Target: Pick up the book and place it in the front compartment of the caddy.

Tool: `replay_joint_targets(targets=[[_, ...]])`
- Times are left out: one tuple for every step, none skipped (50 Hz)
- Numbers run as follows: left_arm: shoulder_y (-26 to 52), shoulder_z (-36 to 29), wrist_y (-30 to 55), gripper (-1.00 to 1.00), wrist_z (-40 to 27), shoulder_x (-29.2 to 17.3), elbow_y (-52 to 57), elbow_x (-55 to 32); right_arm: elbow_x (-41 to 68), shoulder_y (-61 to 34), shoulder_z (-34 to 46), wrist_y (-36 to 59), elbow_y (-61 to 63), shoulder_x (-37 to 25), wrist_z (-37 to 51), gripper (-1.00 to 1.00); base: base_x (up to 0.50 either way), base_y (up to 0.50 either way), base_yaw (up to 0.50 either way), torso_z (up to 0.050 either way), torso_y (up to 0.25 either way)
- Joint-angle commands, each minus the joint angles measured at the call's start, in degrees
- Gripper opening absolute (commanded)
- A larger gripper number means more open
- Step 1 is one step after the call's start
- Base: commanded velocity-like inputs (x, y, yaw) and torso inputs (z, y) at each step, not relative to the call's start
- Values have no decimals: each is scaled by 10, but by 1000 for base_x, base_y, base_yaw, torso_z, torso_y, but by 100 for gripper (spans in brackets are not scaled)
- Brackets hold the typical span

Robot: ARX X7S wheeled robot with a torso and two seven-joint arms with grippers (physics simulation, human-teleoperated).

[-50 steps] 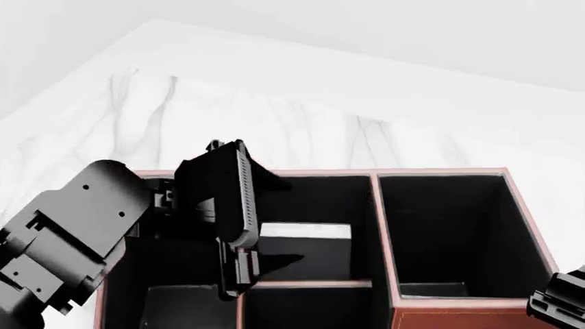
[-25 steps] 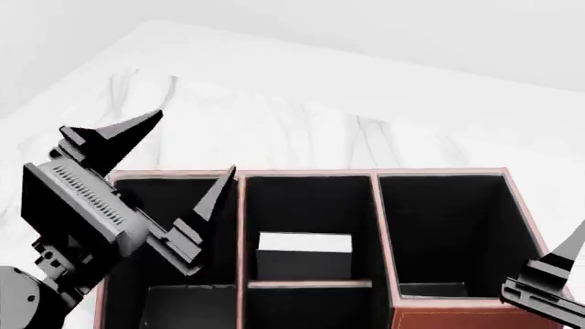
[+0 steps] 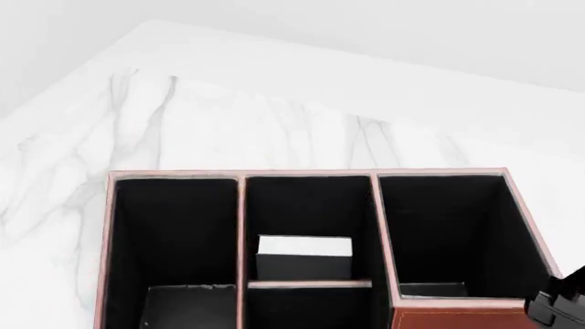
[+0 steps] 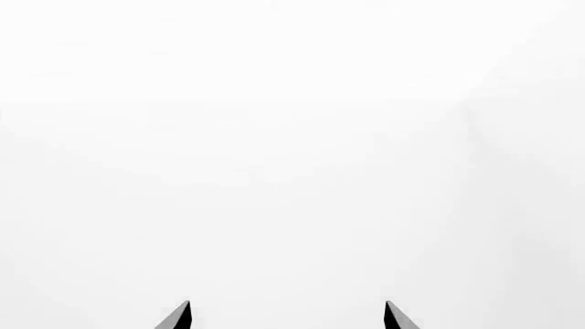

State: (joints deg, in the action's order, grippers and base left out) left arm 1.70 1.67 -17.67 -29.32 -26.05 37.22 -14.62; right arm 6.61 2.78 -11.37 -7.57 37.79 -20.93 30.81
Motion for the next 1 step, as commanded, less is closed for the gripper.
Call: replay_joint_targets(targets=[[-78,104,-117,100,-78,36,72,29,18,20,-40,-76,31,19,26,100,0,0,0,0,0]])
